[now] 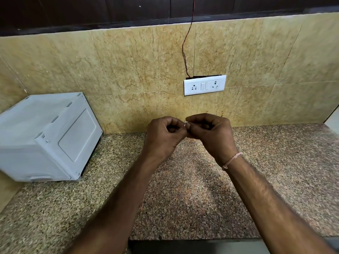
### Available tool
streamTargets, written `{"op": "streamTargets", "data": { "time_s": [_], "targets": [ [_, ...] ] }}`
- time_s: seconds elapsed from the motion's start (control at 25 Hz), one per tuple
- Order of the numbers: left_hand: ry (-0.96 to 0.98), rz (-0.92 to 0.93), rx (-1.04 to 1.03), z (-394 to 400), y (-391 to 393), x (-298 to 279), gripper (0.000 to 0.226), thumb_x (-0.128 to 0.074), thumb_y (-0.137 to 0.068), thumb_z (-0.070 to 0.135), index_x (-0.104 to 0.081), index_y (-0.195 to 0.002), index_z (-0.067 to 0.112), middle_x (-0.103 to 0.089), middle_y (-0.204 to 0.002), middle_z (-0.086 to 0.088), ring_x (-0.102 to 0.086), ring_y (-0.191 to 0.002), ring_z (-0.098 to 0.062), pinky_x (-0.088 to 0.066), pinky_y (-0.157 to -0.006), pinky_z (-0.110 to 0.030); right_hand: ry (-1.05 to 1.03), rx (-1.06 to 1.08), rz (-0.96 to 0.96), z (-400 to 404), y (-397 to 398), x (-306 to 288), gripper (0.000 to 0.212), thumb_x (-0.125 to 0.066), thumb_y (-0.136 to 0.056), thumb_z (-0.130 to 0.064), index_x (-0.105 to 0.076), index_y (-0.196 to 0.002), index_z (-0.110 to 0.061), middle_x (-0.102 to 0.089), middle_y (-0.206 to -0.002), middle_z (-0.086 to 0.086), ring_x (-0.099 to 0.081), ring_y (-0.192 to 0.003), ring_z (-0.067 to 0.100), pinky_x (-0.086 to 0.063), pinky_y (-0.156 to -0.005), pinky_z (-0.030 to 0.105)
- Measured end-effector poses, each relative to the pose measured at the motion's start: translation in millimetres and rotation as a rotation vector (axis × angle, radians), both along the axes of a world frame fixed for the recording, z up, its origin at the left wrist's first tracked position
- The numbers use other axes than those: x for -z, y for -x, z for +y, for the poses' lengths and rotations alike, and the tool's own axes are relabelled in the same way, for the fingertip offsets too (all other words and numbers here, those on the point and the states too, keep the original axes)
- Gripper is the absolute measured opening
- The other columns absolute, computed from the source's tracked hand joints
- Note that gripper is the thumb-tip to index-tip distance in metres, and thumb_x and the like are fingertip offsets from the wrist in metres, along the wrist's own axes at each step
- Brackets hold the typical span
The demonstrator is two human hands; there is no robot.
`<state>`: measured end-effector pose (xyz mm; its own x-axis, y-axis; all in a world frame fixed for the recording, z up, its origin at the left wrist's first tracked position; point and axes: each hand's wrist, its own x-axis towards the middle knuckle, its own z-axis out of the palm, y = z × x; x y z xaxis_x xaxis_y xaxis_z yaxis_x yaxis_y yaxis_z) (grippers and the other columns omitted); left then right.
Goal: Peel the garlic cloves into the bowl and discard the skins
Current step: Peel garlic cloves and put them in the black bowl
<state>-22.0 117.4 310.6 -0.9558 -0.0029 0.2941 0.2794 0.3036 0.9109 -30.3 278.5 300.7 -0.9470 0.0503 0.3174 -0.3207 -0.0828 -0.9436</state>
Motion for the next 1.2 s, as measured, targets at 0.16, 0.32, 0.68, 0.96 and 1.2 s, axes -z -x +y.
{"op": "streamTargets", "data": {
  "time_s": [0.16,0.32,0.68,0.96,1.2],
  "targets": [
    [-0.019,0.018,-0.092,8,1,3,0.011,-0.085,-0.087,0.025,-0.078,-0.086,0.017,-0.077,-0.073,0.004,-0.076,-0.069,-0.012,-0.062,-0.061,-0.025,-0.009,-0.013,-0.002,6,3,-3,0.013,-0.077,-0.086,0.006,-0.076,-0.098,0.006,-0.077,-0.081,0.018,-0.078,-0.077,0.024,-0.062,-0.070,0.028],
    [-0.002,-0.011,-0.059,11,5,5,0.006,-0.083,-0.087,0.017,-0.077,-0.086,0.015,-0.077,-0.075,0.005,-0.076,-0.071,-0.010,-0.059,-0.061,-0.019,-0.020,-0.065,-0.018,13,4,-1,0.015,-0.076,-0.087,0.006,-0.074,-0.102,0.008,-0.076,-0.084,0.021,-0.078,-0.080,0.027,-0.063,-0.072,0.030],
    [-0.118,-0.070,0.093,4,11,10,0.003,-0.080,-0.092,0.011,-0.077,-0.092,0.011,-0.079,-0.082,-0.003,-0.078,-0.075,-0.019,-0.058,-0.066,-0.020,0.019,-0.217,-0.094,30,12,-3,0.016,-0.073,-0.088,0.006,-0.072,-0.104,0.010,-0.075,-0.088,0.025,-0.076,-0.081,0.034,-0.064,-0.078,0.038],
    [-0.385,-0.246,0.197,-2,12,22,0.004,-0.073,-0.094,0.000,-0.075,-0.096,-0.001,-0.077,-0.083,-0.009,-0.076,-0.077,-0.020,-0.062,-0.072,-0.027,0.127,-0.335,-0.235,35,16,7,0.014,-0.068,-0.090,0.005,-0.072,-0.104,0.006,-0.075,-0.094,0.021,-0.074,-0.089,0.030,-0.063,-0.080,0.034],
    [-0.459,-0.377,0.233,0,10,45,0.012,-0.070,-0.096,0.002,-0.071,-0.103,-0.007,-0.073,-0.087,-0.014,-0.074,-0.078,-0.020,-0.062,-0.072,-0.029,0.187,-0.494,-0.409,43,24,25,0.019,-0.066,-0.087,0.001,-0.070,-0.105,0.002,-0.073,-0.086,0.008,-0.072,-0.081,0.017,-0.062,-0.074,0.026]
  ]
}}
